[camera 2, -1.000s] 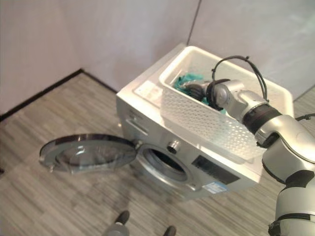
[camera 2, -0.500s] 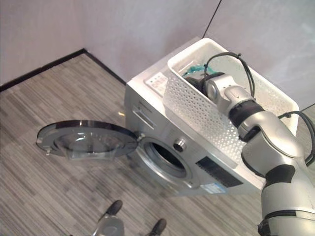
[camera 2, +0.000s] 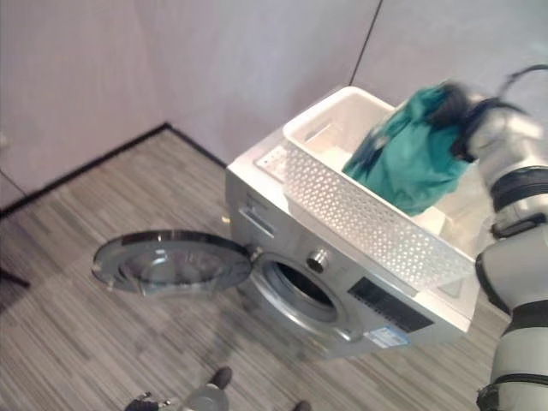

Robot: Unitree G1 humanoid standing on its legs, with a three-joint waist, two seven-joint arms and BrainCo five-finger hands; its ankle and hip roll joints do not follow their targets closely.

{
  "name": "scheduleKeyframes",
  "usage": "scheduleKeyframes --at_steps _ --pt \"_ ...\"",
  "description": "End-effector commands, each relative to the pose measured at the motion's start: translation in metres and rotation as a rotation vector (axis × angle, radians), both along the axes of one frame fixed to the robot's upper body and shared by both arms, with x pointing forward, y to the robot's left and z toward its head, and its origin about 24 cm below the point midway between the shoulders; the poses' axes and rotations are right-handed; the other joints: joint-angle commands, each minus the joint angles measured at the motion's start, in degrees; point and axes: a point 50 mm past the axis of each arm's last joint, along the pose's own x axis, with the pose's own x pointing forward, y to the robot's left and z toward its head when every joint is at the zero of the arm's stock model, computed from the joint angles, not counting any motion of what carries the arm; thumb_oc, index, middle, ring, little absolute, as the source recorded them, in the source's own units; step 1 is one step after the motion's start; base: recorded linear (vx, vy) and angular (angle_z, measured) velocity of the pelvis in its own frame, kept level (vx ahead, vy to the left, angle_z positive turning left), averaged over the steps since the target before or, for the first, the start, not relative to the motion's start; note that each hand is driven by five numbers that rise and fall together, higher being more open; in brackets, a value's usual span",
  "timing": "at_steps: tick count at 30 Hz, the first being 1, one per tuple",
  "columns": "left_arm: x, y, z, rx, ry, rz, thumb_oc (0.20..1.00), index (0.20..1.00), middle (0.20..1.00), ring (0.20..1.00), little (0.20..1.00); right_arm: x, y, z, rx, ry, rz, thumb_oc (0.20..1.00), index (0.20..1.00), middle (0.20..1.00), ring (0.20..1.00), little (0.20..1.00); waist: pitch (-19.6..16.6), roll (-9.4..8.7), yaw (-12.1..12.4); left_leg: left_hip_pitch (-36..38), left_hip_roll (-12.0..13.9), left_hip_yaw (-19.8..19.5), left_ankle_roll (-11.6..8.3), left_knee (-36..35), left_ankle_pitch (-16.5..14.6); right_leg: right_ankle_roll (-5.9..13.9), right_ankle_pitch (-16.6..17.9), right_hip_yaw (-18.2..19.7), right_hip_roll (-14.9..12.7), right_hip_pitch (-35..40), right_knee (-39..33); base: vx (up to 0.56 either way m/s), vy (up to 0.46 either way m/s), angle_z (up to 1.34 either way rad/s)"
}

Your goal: Grab the laundry basket,head to the washer,open it,put in the laundry and shut it.

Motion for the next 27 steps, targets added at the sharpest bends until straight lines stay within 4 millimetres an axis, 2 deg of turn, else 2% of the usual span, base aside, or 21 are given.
scheduleKeyframes --at_steps 1,2,5,6,7,8,9,10,11,12,13,15,16,18,19,20,22,23,25,26,27 --pt "-0.009 0.012 0.002 0.03 0.035 -0.015 1.0 1.0 1.0 1.0 1.0 -0.009 -0.006 0.041 0.156 -0.238 -0.034 0.2 0.2 0.2 0.2 0.2 -2.82 -4.01 -1.08 0.92 0.4 4.05 2.91 -1.54 -0.85 3.68 -0.86 5.69 -3.49 2.87 -0.08 0.02 0.027 -0.08" --pt "-0.01 0.01 0.001 0.024 0.038 -0.023 1.0 1.0 1.0 1.0 1.0 -0.011 -0.009 0.043 0.202 -0.267 -0.036 0.2 0.2 0.2 0.2 0.2 -3.25 -3.74 -1.28 1.47 0.48 4.37 2.93 -1.53 -1.07 3.7 -0.95 5.96 -3.47 3.19 -0.08 0.01 0.033 -0.12" --pt "-0.004 0.001 -0.001 0.001 0.012 -0.024 1.0 1.0 1.0 1.0 1.0 -0.009 -0.002 0.052 0.362 -0.379 0.007 0.2 0.2 0.2 0.2 0.2 -4.14 -2.99 -1.91 2.59 0.9 5.2 3.04 -1.44 -1.5 3.63 -1.09 6.76 -3.38 3.75 -0.08 0.01 0.009 -0.26" --pt "-0.004 0.001 -0.001 0.001 0.012 -0.024 1.0 1.0 1.0 1.0 1.0 -0.009 -0.002 0.051 0.363 -0.379 0.007 0.2 0.2 0.2 0.2 0.2 -4.11 -2.99 -1.87 2.66 0.92 5.23 3.03 -1.45 -1.53 3.62 -1.11 6.79 -3.35 3.8 -0.08 0.0 0.004 -0.22" --pt "0.003 -0.003 0.0 -0.007 -0.023 -0.015 1.0 1.0 1.0 1.0 1.0 -0.01 -0.002 0.056 0.565 -0.509 0.029 0.2 0.2 0.2 0.2 0.2 -4.57 -2.59 -2.09 3.36 1.2 5.56 3.06 -1.48 -1.78 3.55 -1.3 7.19 -3.24 4.28 -0.08 0.0 0.007 -0.15" --pt "0.011 -0.005 0.001 -0.013 -0.058 -0.006 1.0 1.0 1.0 1.0 1.0 -0.008 0.005 0.059 0.689 -0.577 0.067 0.2 0.2 0.2 0.2 0.2 -4.78 -2.31 -2.23 3.67 1.35 5.77 3.08 -1.47 -1.89 3.46 -1.39 7.4 -3.1 4.52 -0.08 0.0 0.008 -0.14" --pt "0.011 -0.005 0.001 -0.013 -0.058 -0.006 1.0 1.0 1.0 1.0 1.0 -0.008 0.004 0.059 0.69 -0.577 0.067 0.2 0.2 0.2 0.2 0.2 -4.83 -2.35 -2.26 3.61 1.31 5.75 3.09 -1.47 -1.86 3.48 -1.38 7.38 -3.13 4.47 -0.08 -0.01 0.006 -0.1" --pt "0.038 -0.013 0.009 -0.045 -0.186 -0.019 1.0 1.0 1.0 1.0 1.0 -0.005 0.018 0.07 0.888 -0.701 0.149 0.2 0.2 0.2 0.2 0.2 -5.16 -1.89 -2.54 3.9 1.57 5.95 3.11 -1.46 -1.92 3.35 -1.48 7.67 -2.92 4.57 -0.08 -0.02 0.002 -0.05" --pt "0.048 -0.015 0.013 -0.058 -0.239 -0.03 1.0 1.0 1.0 1.0 1.0 -0.005 0.022 0.075 0.926 -0.732 0.163 0.2 0.2 0.2 0.2 0.2 -5.36 -1.82 -2.66 3.97 1.64 6.03 3.07 -1.46 -1.93 3.31 -1.54 7.66 -2.83 4.67 -0.08 -0.02 0.0 -0.03" --pt "0.048 -0.015 0.014 -0.058 -0.238 -0.029 1.0 1.0 1.0 1.0 1.0 -0.005 0.023 0.075 0.927 -0.732 0.162 0.2 0.2 0.2 0.2 0.2 -5.36 -1.84 -2.68 3.99 1.66 6.03 3.06 -1.45 -1.95 3.3 -1.55 7.65 -2.81 4.7 -0.08 0.0 0.0 0.0" --pt "0.079 -0.024 0.034 -0.128 -0.419 -0.056 1.0 1.0 1.0 1.0 1.0 -0.001 0.041 0.084 1.001 -0.771 0.244 0.2 0.2 0.2 0.2 0.2 -5.42 -1.19 -2.72 4.42 2.07 6.14 2.91 -1.38 -2.28 3.17 -1.89 7.62 -2.46 5.11 -0.08 0.0 0.0 0.0" --pt "0.11 -0.024 0.079 -0.212 -0.668 -0.088 1.0 1.0 1.0 1.0 1.0 -0.001 0.057 0.094 1.082 -0.835 0.328 0.2 0.2 0.2 0.2 0.2 -5.58 -0.8 -2.79 4.45 2.12 6.02 2.99 -1.48 -1.95 3.1 -1.61 7.44 -2.5 5.18 -0.08 -0.05 0.017 -0.02" --pt "0.124 -0.023 0.109 -0.25 -0.798 -0.111 1.0 1.0 1.0 1.0 1.0 -0.002 0.07 0.102 1.079 -0.846 0.383 0.2 0.2 0.2 0.2 0.2 -5.59 -0.62 -2.79 4.29 1.99 5.92 3.05 -1.34 -1.54 3.05 -1.1 7.39 -2.65 5.1 -0.08 0.0 0.0 0.0" --pt "0.132 -0.018 0.146 -0.277 -0.933 -0.16 1.0 1.0 1.0 1.0 1.0 0.001 0.085 0.105 1.069 -0.831 0.418 0.2 0.2 0.2 0.2 0.2 -6.08 -0.47 -2.88 4.63 2.11 5.91 3.0 -1.51 -1.88 3.14 -1.41 7.46 -2.55 5.33 -0.08 -0.01 0.005 0.02" --pt "0.13 -0.016 0.147 -0.273 -0.93 -0.155 1.0 1.0 1.0 1.0 1.0 0.002 0.086 0.104 1.074 -0.829 0.419 0.2 0.2 0.2 0.2 0.2 -6.14 -0.61 -3.1 4.7 2.14 5.95 3.0 -1.5 -1.91 3.13 -1.42 7.5 -2.53 5.39 -0.08 0.0 0.0 0.0" --pt "0.143 -0.012 0.192 -0.263 -1.103 -0.22 1.0 1.0 1.0 1.0 1.0 0.002 0.104 0.112 1.049 -0.813 0.477 0.2 0.2 0.2 0.2 0.2 -6.4 -0.68 -3.19 5.09 2.29 6.04 2.75 -1.57 -1.97 3.13 -1.46 7.62 -2.53 5.68 -0.08 0.0 0.002 0.03" --pt "0.152 -0.008 0.228 -0.216 -1.249 -0.261 1.0 1.0 1.0 1.0 1.0 0.002 0.116 0.115 1.089 -0.823 0.526 0.2 0.2 0.2 0.2 0.2 -6.9 -0.92 -3.26 5.35 2.51 5.95 2.49 -1.6 -2.08 3.13 -1.65 7.5 -2.58 6.02 -0.08 0.0 0.0 0.0" --pt "0.156 -0.008 0.243 -0.203 -1.321 -0.273 1.0 1.0 1.0 1.0 1.0 0.002 0.123 0.117 1.105 -0.826 0.557 0.2 0.2 0.2 0.2 0.2 -7.2 -1.02 -3.23 5.48 2.56 5.87 2.45 -1.62 -2.11 3.07 -1.73 7.56 -2.58 6.16 -0.08 0.0 0.0 0.0" --pt "0.156 -0.007 0.243 -0.2 -1.321 -0.271 1.0 1.0 1.0 1.0 1.0 0.002 0.123 0.117 1.108 -0.826 0.558 0.2 0.2 0.2 0.2 0.2 -7.15 -1.04 -3.36 5.55 2.57 5.86 2.44 -1.61 -2.13 3.06 -1.76 7.54 -2.57 6.24 -0.08 0.0 0.0 0.0" --pt "0.161 -0.01 0.266 -0.188 -1.419 -0.303 1.0 1.0 1.0 1.0 1.0 -0.001 0.144 0.123 1.146 -0.83 0.651 0.2 0.2 0.2 0.2 0.2 -7.46 -1.06 -3.25 6.14 2.83 5.86 2.29 -1.61 -2.62 2.84 -2.23 7.66 -2.27 6.79 -0.08 0.0 0.0 0.0" --pt "0.162 -0.01 0.278 -0.166 -1.467 -0.33 1.0 1.0 1.0 1.0 1.0 -0.002 0.152 0.124 1.161 -0.825 0.688 0.2 0.2 0.2 0.2 0.2 -7.62 -1.22 -3.38 6.04 2.68 5.8 2.35 -1.64 -2.29 2.81 -2.01 7.7 -2.4 6.73 -0.08 0.0 0.0 0.0"
